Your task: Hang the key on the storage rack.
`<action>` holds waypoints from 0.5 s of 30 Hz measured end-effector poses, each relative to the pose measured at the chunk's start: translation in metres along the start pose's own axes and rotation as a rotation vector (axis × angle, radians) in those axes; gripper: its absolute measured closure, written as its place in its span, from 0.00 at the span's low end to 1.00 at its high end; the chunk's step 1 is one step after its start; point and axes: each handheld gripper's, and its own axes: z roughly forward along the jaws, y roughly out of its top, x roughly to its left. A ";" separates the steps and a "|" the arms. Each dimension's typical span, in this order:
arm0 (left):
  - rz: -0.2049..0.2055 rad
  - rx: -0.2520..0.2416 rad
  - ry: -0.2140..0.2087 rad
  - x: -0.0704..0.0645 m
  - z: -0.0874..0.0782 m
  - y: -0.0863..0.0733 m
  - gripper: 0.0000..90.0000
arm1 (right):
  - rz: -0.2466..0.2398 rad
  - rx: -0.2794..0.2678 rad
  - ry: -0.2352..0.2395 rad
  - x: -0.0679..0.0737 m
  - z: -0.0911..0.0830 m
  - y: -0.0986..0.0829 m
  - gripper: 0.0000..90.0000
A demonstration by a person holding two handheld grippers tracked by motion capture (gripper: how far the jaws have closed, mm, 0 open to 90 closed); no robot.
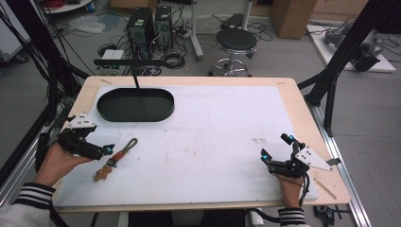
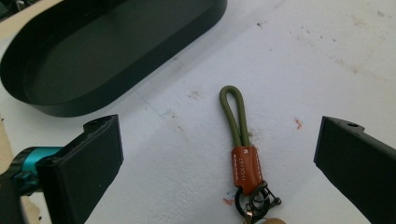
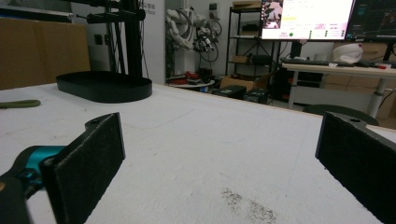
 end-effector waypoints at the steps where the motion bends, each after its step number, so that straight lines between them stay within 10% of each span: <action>1: 0.000 0.014 -0.002 -0.001 0.002 0.001 0.02 | 0.000 0.000 0.000 0.000 0.000 0.000 0.00; 15: 0.012 0.147 -0.031 -0.004 0.028 0.002 0.08 | -0.001 -0.002 0.000 0.000 0.000 0.000 0.00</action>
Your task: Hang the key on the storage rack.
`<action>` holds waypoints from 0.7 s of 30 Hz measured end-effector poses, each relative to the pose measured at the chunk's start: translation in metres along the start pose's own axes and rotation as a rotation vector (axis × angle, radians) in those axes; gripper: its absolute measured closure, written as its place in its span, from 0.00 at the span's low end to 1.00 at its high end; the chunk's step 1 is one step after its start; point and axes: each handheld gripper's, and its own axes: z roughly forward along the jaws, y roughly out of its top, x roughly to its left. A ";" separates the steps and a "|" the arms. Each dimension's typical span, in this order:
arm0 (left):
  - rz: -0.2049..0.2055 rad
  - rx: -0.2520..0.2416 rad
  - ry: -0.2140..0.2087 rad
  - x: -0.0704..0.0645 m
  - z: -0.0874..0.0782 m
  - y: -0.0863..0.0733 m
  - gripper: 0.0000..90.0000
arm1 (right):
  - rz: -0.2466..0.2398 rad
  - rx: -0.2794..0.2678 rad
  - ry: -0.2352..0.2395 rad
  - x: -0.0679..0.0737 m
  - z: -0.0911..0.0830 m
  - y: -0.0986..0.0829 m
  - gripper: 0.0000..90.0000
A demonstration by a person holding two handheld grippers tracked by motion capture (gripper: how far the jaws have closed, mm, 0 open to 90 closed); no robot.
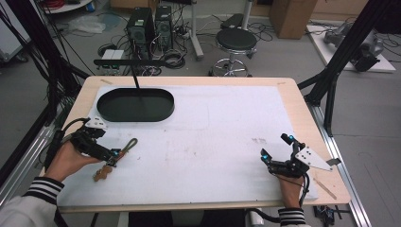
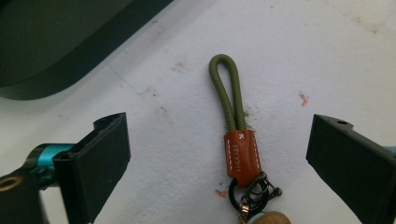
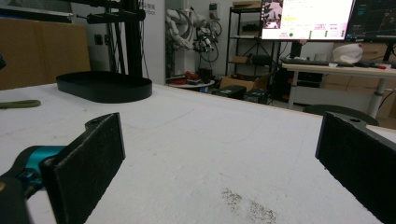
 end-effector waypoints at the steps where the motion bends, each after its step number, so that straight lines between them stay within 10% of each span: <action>1: 0.000 0.008 -0.003 0.000 0.002 0.000 0.08 | 0.002 0.003 0.001 0.000 0.000 0.000 0.00; 21: -0.021 0.151 -0.075 -0.003 0.025 0.007 0.31 | 0.000 -0.001 0.000 0.000 0.000 0.000 0.00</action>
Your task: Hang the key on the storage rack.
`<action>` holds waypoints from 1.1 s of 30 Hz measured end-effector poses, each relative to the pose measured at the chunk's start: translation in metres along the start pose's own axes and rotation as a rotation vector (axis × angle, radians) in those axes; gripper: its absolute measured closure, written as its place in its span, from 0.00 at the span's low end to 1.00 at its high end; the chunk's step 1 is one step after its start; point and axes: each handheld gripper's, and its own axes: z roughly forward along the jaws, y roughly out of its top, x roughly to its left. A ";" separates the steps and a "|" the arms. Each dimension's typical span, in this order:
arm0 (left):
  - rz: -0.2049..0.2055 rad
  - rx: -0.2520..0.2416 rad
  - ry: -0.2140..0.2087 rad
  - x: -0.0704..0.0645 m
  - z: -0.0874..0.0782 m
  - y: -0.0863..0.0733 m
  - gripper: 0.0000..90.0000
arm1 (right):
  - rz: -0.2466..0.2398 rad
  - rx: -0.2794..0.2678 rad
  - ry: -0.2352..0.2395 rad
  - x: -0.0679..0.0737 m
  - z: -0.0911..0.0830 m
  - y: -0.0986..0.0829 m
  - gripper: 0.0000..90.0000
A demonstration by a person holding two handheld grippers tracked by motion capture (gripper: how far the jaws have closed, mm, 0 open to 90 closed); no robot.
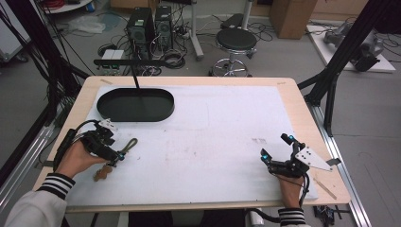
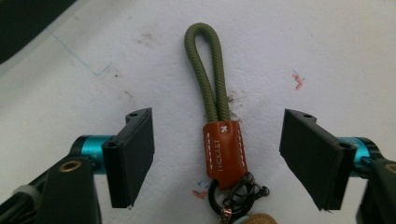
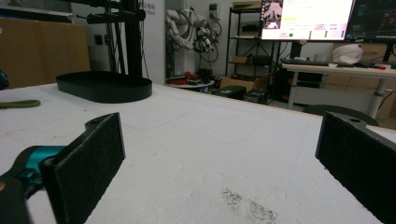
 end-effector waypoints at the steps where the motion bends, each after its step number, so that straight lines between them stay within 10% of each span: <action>1: 0.005 0.012 -0.003 0.000 0.001 0.001 0.31 | -0.001 -0.001 0.000 0.000 0.000 0.000 0.00; 13: -0.007 0.129 -0.006 -0.002 0.010 0.007 0.45 | 0.000 0.000 0.000 0.000 0.000 0.000 0.00; 33: -0.016 0.187 0.002 -0.002 0.014 0.007 0.69 | 0.000 0.000 0.001 0.000 0.000 0.000 0.00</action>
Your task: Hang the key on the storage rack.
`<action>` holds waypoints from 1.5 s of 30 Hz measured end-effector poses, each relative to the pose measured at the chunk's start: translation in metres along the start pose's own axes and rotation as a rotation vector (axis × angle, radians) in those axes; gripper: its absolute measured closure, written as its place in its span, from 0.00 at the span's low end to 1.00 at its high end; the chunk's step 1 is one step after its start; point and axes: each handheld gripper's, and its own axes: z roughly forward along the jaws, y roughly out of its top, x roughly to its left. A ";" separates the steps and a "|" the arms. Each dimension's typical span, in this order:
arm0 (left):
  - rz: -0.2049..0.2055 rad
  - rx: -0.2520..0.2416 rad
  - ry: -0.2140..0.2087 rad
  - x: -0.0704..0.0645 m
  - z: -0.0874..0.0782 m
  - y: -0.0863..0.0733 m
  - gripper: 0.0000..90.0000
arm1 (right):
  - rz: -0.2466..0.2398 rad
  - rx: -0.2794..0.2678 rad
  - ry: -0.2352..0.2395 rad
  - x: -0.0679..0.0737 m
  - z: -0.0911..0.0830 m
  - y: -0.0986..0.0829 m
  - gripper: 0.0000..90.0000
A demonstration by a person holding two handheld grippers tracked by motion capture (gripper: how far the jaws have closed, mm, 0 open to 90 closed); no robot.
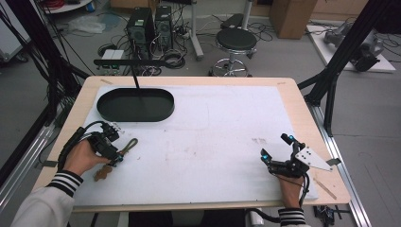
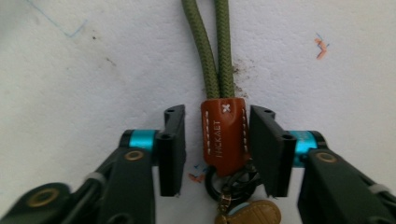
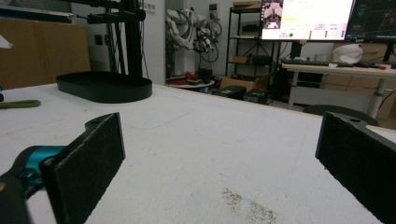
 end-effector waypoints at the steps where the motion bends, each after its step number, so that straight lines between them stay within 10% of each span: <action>1: -0.001 0.002 -0.006 -0.001 0.001 0.001 0.72 | 0.001 0.001 0.000 0.000 0.000 0.000 0.00; 19: 0.032 -0.040 0.042 -0.006 -0.005 0.001 0.82 | 0.002 0.001 0.000 0.000 0.000 0.000 0.00; 45: -0.108 -0.653 0.170 0.017 -0.064 -0.013 0.82 | -0.003 0.000 -0.002 0.000 0.000 0.000 0.00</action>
